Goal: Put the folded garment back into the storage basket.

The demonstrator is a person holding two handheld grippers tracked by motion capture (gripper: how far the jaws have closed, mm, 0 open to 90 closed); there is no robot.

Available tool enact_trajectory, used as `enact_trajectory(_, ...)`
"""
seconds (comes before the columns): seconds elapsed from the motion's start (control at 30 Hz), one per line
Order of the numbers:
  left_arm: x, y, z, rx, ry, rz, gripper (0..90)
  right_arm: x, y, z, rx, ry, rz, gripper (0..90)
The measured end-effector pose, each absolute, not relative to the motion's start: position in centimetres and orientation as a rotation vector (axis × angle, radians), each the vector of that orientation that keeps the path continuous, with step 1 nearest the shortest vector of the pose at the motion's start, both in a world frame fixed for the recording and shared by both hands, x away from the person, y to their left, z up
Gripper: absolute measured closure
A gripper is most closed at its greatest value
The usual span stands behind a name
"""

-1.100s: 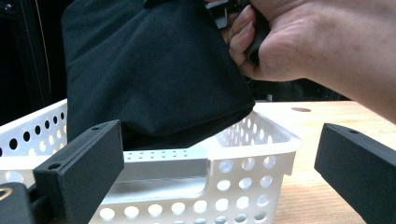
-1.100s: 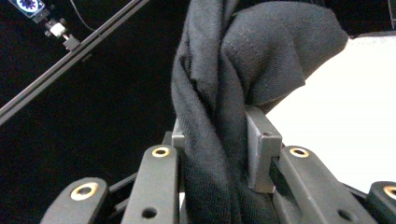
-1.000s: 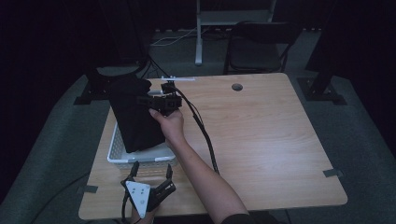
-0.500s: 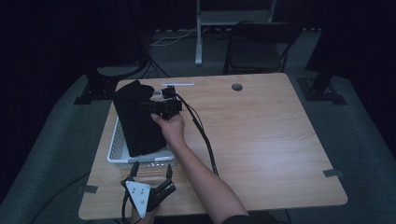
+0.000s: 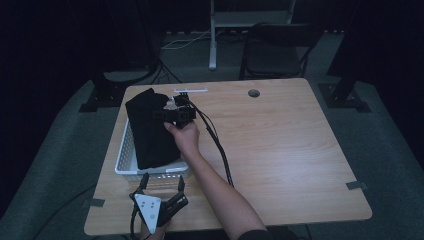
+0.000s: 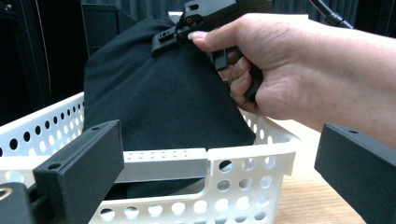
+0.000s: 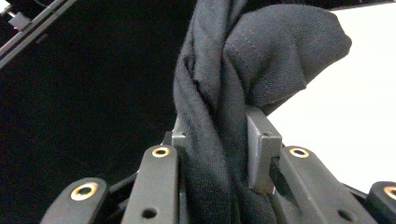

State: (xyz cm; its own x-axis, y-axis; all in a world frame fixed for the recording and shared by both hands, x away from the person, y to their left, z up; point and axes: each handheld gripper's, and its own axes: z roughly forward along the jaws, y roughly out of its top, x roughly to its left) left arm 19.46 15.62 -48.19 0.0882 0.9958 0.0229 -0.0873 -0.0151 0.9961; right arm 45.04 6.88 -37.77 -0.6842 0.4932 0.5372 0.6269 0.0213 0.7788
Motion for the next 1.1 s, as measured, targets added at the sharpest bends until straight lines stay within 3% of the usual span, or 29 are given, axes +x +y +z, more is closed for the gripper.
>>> enact_trajectory(0.77, 19.4, 15.6, -48.2, 1.198, 1.070, 1.197, 2.6, 46.4, 7.9, -37.9, -1.210, -2.438, -1.491, 69.7)
enact_trajectory(1.1, 19.5, 15.6, -48.2, 1.201, 1.071, 1.196, 2.6, 46.4, 8.7, -37.7, -1.171, -2.543, -1.387, 58.9)
